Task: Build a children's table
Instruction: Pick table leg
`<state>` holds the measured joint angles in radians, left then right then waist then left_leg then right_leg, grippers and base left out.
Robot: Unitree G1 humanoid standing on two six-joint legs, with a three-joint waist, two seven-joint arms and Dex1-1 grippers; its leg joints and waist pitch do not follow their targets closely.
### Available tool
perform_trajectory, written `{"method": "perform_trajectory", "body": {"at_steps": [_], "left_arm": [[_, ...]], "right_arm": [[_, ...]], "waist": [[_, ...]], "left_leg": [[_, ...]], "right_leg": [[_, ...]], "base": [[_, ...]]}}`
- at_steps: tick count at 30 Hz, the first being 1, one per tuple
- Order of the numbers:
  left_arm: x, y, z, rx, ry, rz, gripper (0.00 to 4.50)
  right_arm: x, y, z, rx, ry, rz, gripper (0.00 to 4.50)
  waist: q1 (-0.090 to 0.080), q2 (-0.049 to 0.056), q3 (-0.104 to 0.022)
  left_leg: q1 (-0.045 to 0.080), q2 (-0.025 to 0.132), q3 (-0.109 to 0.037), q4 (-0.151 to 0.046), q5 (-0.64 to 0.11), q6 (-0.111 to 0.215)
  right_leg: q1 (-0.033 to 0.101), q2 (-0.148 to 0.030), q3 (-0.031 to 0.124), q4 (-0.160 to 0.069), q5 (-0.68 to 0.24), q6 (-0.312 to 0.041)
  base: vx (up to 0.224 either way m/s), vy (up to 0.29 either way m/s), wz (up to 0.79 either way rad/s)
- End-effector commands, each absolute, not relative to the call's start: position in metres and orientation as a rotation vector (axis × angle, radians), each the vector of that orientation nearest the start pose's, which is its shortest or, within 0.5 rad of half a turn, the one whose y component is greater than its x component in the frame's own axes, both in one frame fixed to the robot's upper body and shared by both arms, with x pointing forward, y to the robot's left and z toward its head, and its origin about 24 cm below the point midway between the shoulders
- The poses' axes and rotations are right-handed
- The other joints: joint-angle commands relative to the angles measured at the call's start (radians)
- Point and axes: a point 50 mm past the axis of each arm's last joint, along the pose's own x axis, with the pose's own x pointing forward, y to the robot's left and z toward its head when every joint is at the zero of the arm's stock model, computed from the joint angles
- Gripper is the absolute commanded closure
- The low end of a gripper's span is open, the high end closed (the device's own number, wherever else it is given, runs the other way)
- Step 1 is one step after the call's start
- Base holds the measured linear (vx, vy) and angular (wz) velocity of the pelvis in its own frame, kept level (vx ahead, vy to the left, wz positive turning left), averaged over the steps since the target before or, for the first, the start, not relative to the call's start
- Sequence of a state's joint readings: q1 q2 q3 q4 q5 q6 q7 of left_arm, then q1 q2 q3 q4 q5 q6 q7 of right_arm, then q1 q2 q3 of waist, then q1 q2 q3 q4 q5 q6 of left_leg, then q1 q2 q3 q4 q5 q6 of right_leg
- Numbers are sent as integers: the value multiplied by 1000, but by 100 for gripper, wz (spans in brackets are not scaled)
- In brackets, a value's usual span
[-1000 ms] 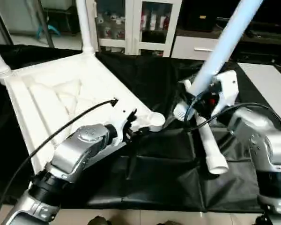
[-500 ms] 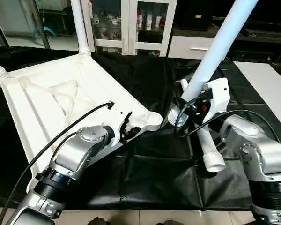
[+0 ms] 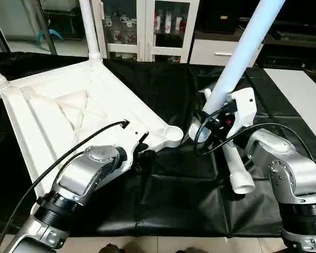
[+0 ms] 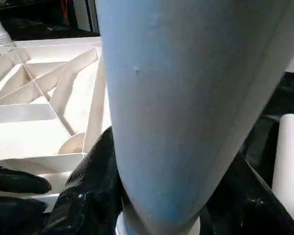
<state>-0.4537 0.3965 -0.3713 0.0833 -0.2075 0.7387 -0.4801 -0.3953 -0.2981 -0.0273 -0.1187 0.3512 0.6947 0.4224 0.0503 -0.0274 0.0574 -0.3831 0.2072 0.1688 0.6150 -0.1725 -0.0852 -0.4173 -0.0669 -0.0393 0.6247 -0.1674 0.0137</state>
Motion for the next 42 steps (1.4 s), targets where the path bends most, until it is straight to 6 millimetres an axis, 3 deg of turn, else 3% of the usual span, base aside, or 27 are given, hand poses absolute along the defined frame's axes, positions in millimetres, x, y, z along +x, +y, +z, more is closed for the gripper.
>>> {"method": "perform_trajectory", "body": {"at_steps": [1, 6, 7, 9, 10, 14, 15, 16, 17, 19, 23, 25, 27, 29, 30, 35, 36, 38, 39, 40, 42], "left_arm": [[298, 124, 47, 353, 627, -725, 352], [293, 127, 38, 434, 684, -749, 386], [291, 128, 35, 454, 704, -769, 402], [288, 129, 33, 461, 718, -794, 410], [287, 130, 33, 456, 720, -806, 430], [282, 138, 37, 429, 714, -853, 449], [278, 142, 40, 418, 700, -886, 450], [275, 145, 43, 425, 681, -928, 450], [271, 148, 45, 435, 685, -950, 450], [266, 151, 48, 485, 652, -1002, 450], [262, 146, 52, 446, 630, -1028, 450], [262, 146, 52, 446, 630, -1028, 450], [258, 143, 52, 443, 615, -1060, 450], [257, 143, 52, 447, 609, -1069, 450], [257, 143, 53, 445, 603, -1069, 450], [257, 142, 54, 426, 566, -1071, 450], [258, 140, 55, 417, 532, -1068, 450], [258, 140, 55, 417, 532, -1068, 450], [261, 138, 58, 419, 482, -1064, 406], [265, 138, 62, 381, 449, -1044, 406], [269, 137, 68, 344, 420, -1036, 392]], "right_arm": [[307, -150, 132, 22, 161, 573, 264], [309, -146, 131, 9, 154, 585, 264], [310, -144, 131, 7, 151, 589, 264], [311, -143, 130, 2, 151, 590, 264], [312, -142, 129, 4, 152, 597, 264], [307, -135, 128, 13, 135, 700, 264], [305, -134, 126, 19, 149, 730, 264], [305, -134, 124, 46, 164, 736, 264], [305, -135, 122, 92, 181, 748, 264], [304, -135, 118, 139, 187, 801, 264], [299, -129, 105, 179, 230, 958, 264], [299, -129, 105, 179, 230, 958, 264], [299, -125, 101, 170, 251, 1004, 264], [298, -122, 101, 167, 257, 1025, 264], [298, -120, 99, 145, 267, 1041, 264], [302, -116, 96, 89, 279, 1049, 264], [306, -116, 96, 80, 268, 1038, 264], [306, -116, 96, 80, 268, 1038, 264], [310, -115, 99, 83, 255, 1030, 264], [314, -116, 106, 95, 233, 1030, 264], [316, -116, 113, 107, 213, 1034, 264]], "waist": [[-1, 12, -61], [-7, 10, -61], [-11, 16, -61], [-16, 10, -61], [-16, 13, -62], [-18, 14, -66], [-17, 17, -70], [-20, 18, -69], [-18, 19, -72], [-15, 22, -74], [-12, 21, -72], [-6, 21, -70], [-6, 10, -70], [-4, 14, -70], [-6, 0, -70], [-7, 7, -70], [-7, -3, -70], [-5, 0, -71], [-6, -3, -71], [-9, -9, -70], [0, 2, -71]], "left_leg": [[21, 6, -4, -85, -345, -55], [19, 5, -7, -85, -356, -55], [20, 4, -8, -85, -365, -56], [16, 2, -7, -84, -363, -50], [16, 2, -7, -83, -359, -48], [12, 5, -7, -83, -331, -40], [12, 6, -8, -83, -314, -39], [5, 7, -7, -88, -290, -37], [13, 8, -4, -85, -273, -31], [16, 9, -1, -86, -251, -24], [21, 13, 2, -88, -268, -20], [20, 13, 3, -89, -256, -25], [18, 12, 4, -90, -251, -24], [19, 12, 4, -89, -250, -24], [17, 12, 5, -89, -249, -20], [19, 12, 4, -89, -256, -25], [16, 12, 4, -88, -245, -20], [18, 12, 6, -88, -241, -20], [17, 12, 6, -88, -238, -17], [15, 11, 7, -87, -239, -13], [22, 16, 8, -86, -237, -18]], "right_leg": [[34, -44, 29, -97, -414, -105], [31, -45, 28, -103, -461, -86], [29, -46, 28, -105, -468, -86], [31, -45, 27, -105, -483, -80], [30, -47, 28, -106, -497, -79], [33, -47, 29, -101, -463, -89], [38, -48, 29, -94, -414, -106], [42, -45, 30, -89, -368, -120], [39, -42, 32, -87, -322, -135], [42, -40, 31, -82, -255, -162], [43, -42, 30, -80, -241, -187], [43, -43, 31, -81, -246, -184], [46, -44, 31, -82, -260, -180], [44, -46, 32, -83, -276, -174], [45, -45, 32, -85, -287, -167], [41, -47, 33, -85, -317, -159], [43, -48, 33, -82, -305, -161], [42, -47, 33, -83, -304, -160], [43, -46, 33, -83, -301, -160], [43, -46, 33, -84, -307, -161], [38, -48, 33, -84, -293, -171]], "base": [[0, 0, 0], [0, 0, 0], [0, 0, 0], [0, 0, 0], [0, 0, 0], [0, 0, 0], [0, 0, 0], [0, 0, 0], [0, 0, 0], [0, 0, 0], [0, 0, 0], [0, 0, 0], [0, 0, 0], [0, 0, 0], [0, 0, 0], [0, 0, 0], [0, 0, 0], [0, 0, 0], [0, 0, 0], [0, 0, 0], [0, 0, 0]]}}
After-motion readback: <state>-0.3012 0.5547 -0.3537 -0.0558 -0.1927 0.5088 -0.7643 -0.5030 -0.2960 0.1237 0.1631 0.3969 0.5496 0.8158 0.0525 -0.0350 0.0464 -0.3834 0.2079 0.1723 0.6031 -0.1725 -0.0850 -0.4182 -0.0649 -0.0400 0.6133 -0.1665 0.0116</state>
